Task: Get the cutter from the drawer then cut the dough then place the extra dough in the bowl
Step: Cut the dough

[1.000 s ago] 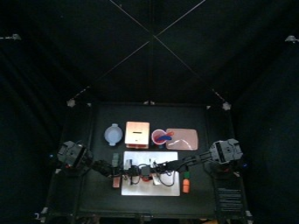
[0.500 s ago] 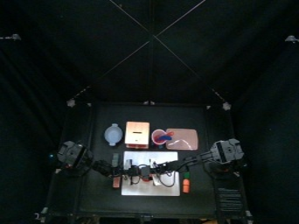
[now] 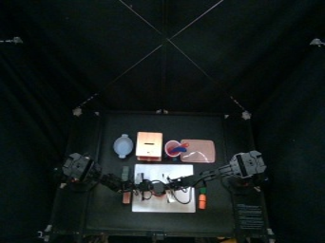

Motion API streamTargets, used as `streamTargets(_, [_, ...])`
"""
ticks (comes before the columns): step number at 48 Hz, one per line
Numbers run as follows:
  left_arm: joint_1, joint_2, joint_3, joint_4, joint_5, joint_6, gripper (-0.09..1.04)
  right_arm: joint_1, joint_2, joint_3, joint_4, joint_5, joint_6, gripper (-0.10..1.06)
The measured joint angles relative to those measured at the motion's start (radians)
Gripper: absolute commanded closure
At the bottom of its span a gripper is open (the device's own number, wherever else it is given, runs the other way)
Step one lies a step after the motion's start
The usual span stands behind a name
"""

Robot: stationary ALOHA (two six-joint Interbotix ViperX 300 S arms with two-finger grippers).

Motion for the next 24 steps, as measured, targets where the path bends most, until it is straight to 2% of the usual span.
streamTargets(6, [0.0,0.0,0.0,0.0,0.0,0.0,0.42,-0.002,-0.089,0.008,-0.034,0.092,0.005,0.59])
streamTargets(13, [0.0,0.0,0.0,0.0,0.0,0.0,0.42,-0.009,-0.164,0.063,-0.037,0.137,0.009,0.59])
streamTargets(24, [0.005,-0.021,-0.002,-0.002,0.008,0.005,0.41,-0.038,-0.187,0.207,0.008,0.14,0.009,0.59])
